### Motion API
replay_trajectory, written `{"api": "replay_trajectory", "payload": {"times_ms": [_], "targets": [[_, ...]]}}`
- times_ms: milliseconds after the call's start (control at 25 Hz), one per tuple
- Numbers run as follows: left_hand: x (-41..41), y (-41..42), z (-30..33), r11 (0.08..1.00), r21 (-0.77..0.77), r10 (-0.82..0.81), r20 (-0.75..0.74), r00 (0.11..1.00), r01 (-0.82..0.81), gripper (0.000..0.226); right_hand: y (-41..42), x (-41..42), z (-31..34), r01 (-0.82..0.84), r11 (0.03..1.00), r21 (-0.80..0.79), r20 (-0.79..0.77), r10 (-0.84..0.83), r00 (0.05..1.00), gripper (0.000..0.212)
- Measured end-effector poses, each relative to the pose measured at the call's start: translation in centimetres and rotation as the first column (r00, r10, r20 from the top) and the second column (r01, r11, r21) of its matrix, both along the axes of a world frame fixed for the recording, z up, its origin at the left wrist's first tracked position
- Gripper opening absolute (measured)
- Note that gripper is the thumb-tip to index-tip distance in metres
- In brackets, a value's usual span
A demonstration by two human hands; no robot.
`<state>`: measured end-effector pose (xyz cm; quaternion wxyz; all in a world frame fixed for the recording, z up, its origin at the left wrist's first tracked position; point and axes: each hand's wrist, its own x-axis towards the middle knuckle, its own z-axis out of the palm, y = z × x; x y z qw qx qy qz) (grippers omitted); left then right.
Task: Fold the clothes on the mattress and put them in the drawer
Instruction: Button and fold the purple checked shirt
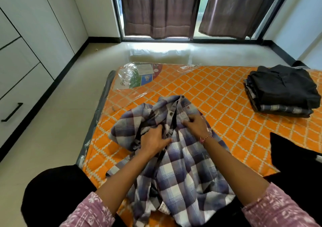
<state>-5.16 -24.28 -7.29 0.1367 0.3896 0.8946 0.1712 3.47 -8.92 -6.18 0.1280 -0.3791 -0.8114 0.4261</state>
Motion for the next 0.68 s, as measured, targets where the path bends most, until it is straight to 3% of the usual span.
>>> {"api": "replay_trajectory", "payload": {"times_ms": [80, 160, 240, 320, 440, 560, 680], "targets": [[-0.1, 1.4, 0.6, 0.981, 0.193, 0.031, -0.133, 0.991, -0.005, 0.032, 0.3, -0.5, 0.2, 0.097, 0.995, 0.022, -0.083, -0.095, 0.992, 0.021], [-0.7, 3.9, 1.7, 0.959, 0.283, 0.033, -0.154, 0.987, 0.012, 0.024, 0.4, -1.6, 1.0, 0.139, 0.989, 0.053, -0.132, -0.131, 0.982, 0.013], [-1.6, 6.4, 2.0, 0.974, 0.218, 0.078, -0.059, 0.995, -0.063, 0.018, 0.5, -2.2, 1.2, 0.125, 0.986, 0.108, -0.105, -0.114, 0.988, 0.013], [-2.2, 8.0, 1.5, 0.990, 0.058, 0.133, -0.004, 0.991, -0.132, 0.019, 0.8, -2.4, 0.8, 0.124, 0.983, 0.139, -0.049, -0.118, 0.992, 0.014], [-2.2, 8.7, 0.5, 0.986, -0.080, 0.144, -0.055, 0.988, -0.148, 0.018, 1.0, -2.3, 0.1, 0.030, 0.993, 0.111, 0.034, -0.035, 0.999, 0.019], [-2.6, 8.6, 0.1, 0.997, -0.042, 0.060, -0.128, 0.990, -0.066, 0.020, 1.3, -2.2, -0.3, -0.038, 0.998, 0.052, 0.059, 0.035, 0.998, 0.027], [-2.9, 7.6, -0.2, 0.985, 0.170, 0.034, -0.087, 0.996, -0.019, 0.016, 1.2, -2.3, -0.4, -0.015, 0.996, -0.087, 0.013, 0.016, 1.000, 0.028]]}}
